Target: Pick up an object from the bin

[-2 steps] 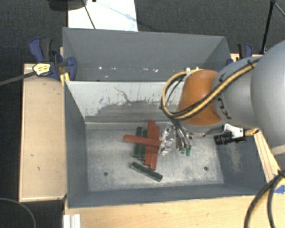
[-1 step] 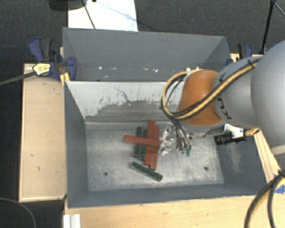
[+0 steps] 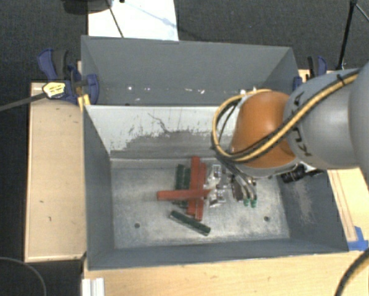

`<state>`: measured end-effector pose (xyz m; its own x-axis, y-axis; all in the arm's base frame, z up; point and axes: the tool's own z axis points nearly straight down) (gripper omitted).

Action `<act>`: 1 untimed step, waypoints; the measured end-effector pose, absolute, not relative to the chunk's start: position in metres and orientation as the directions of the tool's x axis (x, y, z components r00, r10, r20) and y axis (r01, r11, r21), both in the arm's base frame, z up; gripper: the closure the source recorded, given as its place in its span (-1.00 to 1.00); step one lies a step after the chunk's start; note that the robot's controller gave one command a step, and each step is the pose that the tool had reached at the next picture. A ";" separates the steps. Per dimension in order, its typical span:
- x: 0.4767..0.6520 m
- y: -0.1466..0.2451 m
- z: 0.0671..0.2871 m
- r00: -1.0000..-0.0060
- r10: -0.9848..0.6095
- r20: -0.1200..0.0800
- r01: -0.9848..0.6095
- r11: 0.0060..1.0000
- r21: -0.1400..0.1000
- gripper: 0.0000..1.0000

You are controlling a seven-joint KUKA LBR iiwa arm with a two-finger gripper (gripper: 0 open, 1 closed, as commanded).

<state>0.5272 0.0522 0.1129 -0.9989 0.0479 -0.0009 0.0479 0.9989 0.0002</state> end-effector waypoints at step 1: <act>0.527 0.052 0.113 -0.999 0.047 -0.001 0.047 0.999 0.000 1.00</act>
Offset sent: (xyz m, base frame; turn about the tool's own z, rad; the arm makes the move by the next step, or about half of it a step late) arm 0.0196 -0.0059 0.1443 0.0109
